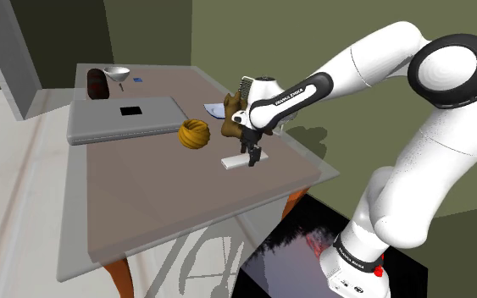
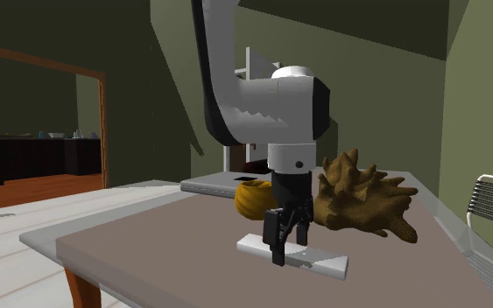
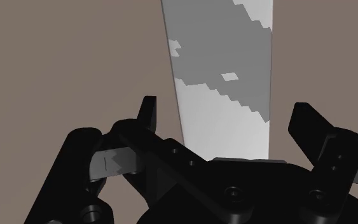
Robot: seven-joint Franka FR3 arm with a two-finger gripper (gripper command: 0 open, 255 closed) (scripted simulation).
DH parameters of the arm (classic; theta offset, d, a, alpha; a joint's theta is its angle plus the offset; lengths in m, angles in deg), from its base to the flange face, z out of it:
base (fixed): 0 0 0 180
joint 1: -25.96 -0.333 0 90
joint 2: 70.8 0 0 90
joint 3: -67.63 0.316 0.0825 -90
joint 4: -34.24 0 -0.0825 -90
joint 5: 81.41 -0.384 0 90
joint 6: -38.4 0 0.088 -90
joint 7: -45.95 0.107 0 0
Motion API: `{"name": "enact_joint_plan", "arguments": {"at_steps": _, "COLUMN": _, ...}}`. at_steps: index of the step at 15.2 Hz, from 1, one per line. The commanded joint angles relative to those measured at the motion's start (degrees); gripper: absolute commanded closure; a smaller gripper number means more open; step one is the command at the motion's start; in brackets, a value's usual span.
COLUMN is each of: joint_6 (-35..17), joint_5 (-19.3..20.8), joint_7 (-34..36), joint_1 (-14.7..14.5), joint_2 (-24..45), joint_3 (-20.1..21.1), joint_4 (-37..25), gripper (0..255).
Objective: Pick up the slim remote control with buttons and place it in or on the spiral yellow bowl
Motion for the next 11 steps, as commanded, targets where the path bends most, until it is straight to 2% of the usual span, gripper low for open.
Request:
{"name": "enact_joint_plan", "arguments": {"at_steps": 1, "joint_6": -0.39, "joint_5": -0.12, "joint_7": -0.17, "joint_1": 0.03, "joint_2": 0.32, "joint_3": -0.06, "joint_4": 0.05, "gripper": 0}}
{"name": "enact_joint_plan", "arguments": {"at_steps": 6, "joint_6": -0.38, "joint_5": -0.12, "joint_7": -0.17, "joint_1": 0.03, "joint_2": 0.32, "joint_3": -0.05, "joint_4": 0.05, "gripper": 0}}
{"name": "enact_joint_plan", "arguments": {"at_steps": 7, "joint_6": -0.38, "joint_5": -0.12, "joint_7": -0.17, "joint_1": 0.03, "joint_2": 0.32, "joint_3": -0.05, "joint_4": 0.05, "gripper": 255}}
{"name": "enact_joint_plan", "arguments": {"at_steps": 11, "joint_6": -0.37, "joint_5": -0.12, "joint_7": -0.16, "joint_1": 0.03, "joint_2": 0.32, "joint_3": -0.05, "joint_4": 0.04, "gripper": 255}}
